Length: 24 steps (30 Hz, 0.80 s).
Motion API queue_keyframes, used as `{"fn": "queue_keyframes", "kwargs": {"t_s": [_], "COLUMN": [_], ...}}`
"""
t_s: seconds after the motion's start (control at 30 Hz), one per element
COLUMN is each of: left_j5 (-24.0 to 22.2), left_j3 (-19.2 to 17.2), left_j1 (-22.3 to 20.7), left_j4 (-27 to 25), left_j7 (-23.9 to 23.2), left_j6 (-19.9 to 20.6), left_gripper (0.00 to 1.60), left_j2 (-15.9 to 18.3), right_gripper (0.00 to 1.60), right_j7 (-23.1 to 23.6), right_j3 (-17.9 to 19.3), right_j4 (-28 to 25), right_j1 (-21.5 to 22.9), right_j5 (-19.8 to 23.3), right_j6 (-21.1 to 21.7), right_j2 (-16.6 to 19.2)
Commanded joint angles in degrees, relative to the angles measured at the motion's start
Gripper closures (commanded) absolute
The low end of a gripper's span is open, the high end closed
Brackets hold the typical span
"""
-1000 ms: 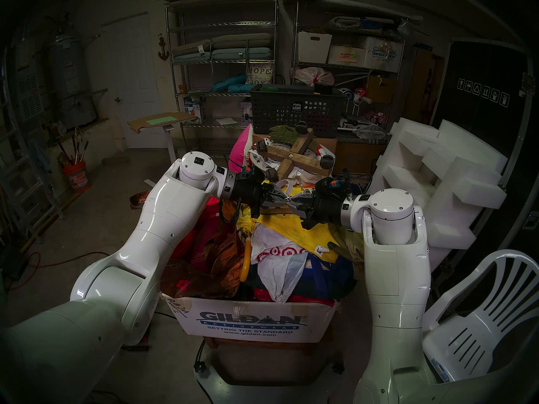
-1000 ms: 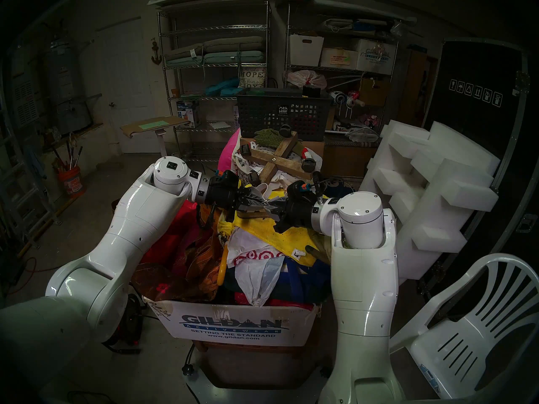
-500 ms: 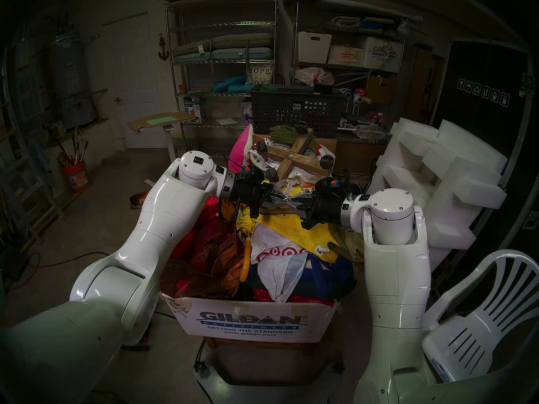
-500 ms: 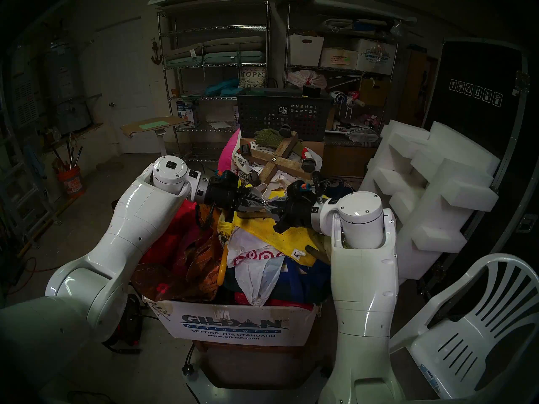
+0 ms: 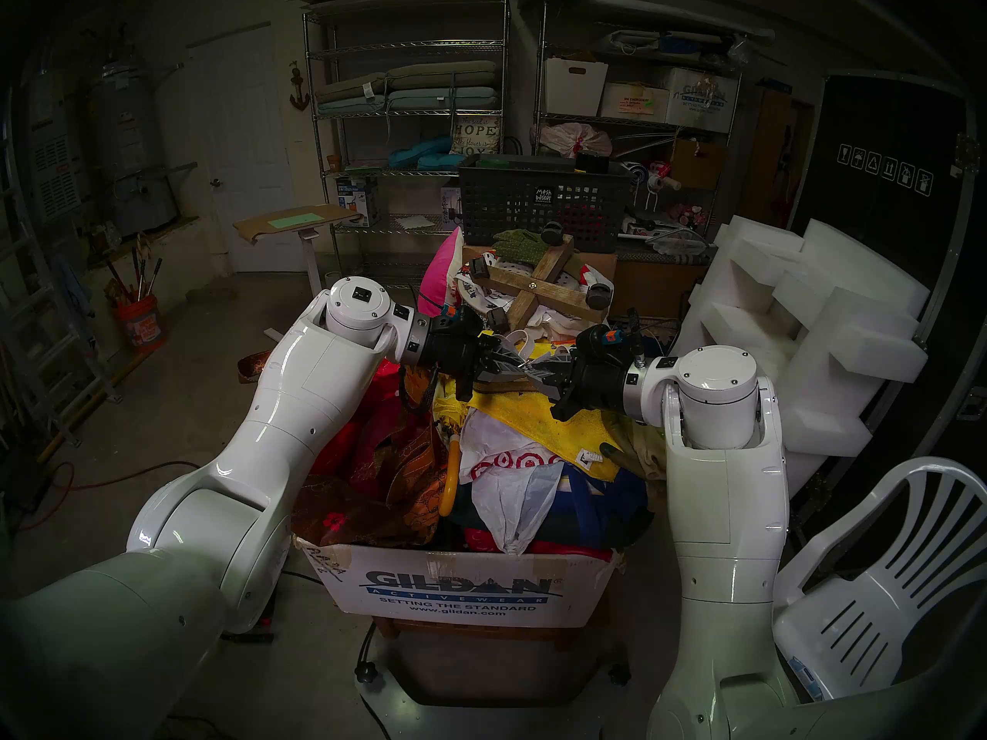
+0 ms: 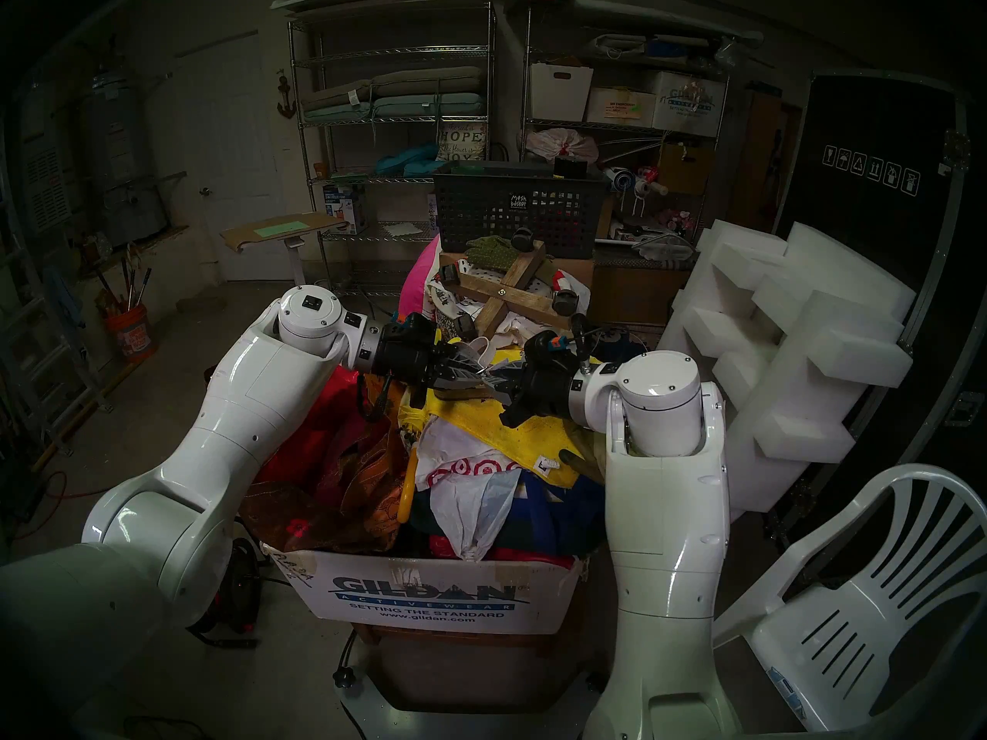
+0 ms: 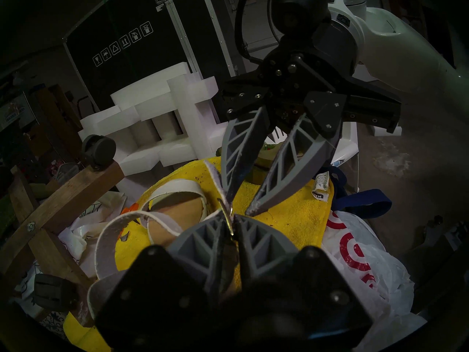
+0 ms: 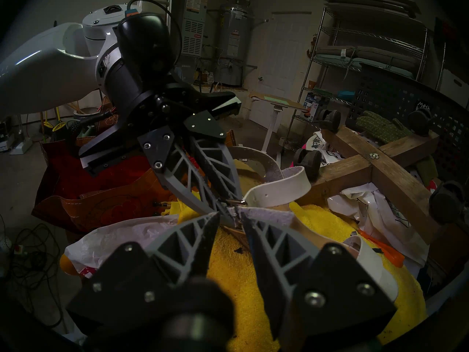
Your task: Unbuckle a shoe
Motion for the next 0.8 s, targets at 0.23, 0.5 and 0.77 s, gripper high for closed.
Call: {"fn": "queue_keyframes", "kwargs": {"t_s": [0.23,0.5,0.77], "left_j5": [-0.3,-0.48,-0.44], "left_j3": [-0.53,-0.96,-1.23], "left_j1": [-0.51,-0.37,-0.29], "left_j4": [-0.62,-1.03,-1.32], "left_j7": [-0.41,-0.86,-1.13], "left_j6": [-0.74,-0.83,-0.88], "left_gripper": [0.86,0.85,0.88], "left_j2": [0.19,0.38,0.47], "right_gripper": [0.79,0.78,0.8], "right_j7": [-0.69,-0.92,-1.06], "right_j3": [-0.86,-1.3,-1.56], "right_j4": [-1.3,-1.41,-1.5], "right_j1": [0.63,0.56,0.48], "right_j5": [-1.08,-1.81,-2.32], "right_j6": [0.41,0.36,0.35], "right_j2": [-0.1,-0.12,-0.08]}}
